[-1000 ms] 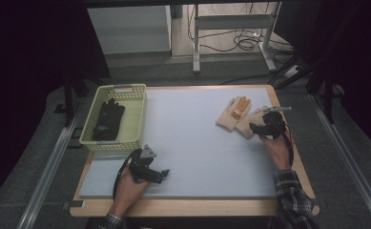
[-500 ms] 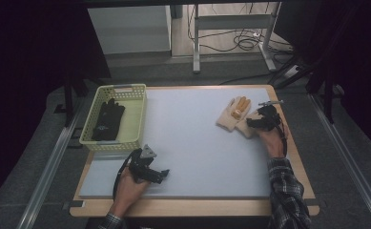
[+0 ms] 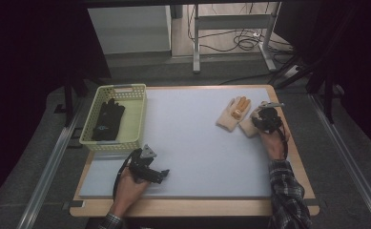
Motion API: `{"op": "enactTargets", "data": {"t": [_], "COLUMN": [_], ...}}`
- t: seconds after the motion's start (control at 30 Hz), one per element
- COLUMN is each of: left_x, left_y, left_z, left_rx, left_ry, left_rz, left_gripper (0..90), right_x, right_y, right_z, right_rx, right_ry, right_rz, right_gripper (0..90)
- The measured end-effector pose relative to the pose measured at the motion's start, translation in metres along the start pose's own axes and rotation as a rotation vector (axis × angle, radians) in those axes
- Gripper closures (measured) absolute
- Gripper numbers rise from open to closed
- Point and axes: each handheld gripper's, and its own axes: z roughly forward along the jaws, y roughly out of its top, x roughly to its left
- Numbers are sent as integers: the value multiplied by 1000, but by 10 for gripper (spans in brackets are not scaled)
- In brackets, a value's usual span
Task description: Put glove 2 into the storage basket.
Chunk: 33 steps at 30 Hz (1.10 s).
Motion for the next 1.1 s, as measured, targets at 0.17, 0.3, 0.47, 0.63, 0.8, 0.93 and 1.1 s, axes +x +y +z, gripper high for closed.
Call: {"op": "enactTargets", "data": {"t": [0.17,0.3,0.47,0.63,0.8,0.93,1.1], "left_x": [0,0,0,0,0,0,0], "left_y": [0,0,0,0,0,0,0], "left_z": [0,0,0,0,0,0,0], "left_rx": [0,-2,-2,-2,-1,-1,-1], "left_ry": [0,1,1,1,1,1,1], "left_rz": [0,-2,-3,-3,-2,-2,-2], "left_gripper": [0,0,0,0,0,0,0], "right_x": [-1,3,12,31,58,86,124], "right_y": [1,0,3,8,10,10,9], "right_z": [-18,-30,-48,-64,-72,-73,-72], "right_rx": [-29,-49,-89,-125,-135,-137,-136], "right_ry": [42,69,139,224,319,391,480], "right_rz": [-12,-33,-33,-62,-110,-159,-225], "right_gripper": [819,827,827,827,826,826,825]}}
